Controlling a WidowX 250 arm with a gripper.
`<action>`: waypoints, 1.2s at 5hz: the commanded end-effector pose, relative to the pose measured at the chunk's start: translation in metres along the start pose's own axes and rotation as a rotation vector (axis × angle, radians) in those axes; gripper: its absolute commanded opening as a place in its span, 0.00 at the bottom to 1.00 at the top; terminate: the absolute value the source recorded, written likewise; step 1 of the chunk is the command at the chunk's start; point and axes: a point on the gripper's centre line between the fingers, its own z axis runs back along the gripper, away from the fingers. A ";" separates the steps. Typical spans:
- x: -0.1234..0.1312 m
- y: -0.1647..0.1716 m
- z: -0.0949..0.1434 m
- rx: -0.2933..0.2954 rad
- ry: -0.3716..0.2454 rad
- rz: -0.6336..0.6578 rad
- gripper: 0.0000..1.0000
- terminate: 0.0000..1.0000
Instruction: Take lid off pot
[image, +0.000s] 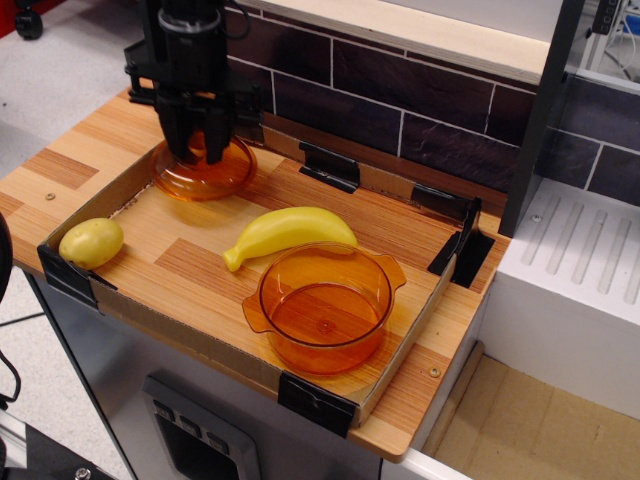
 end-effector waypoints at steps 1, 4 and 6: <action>0.006 -0.004 0.012 0.001 -0.049 0.012 0.00 0.00; 0.010 0.002 0.067 -0.092 -0.080 0.029 1.00 0.00; -0.005 -0.003 0.098 -0.111 -0.050 -0.006 1.00 0.00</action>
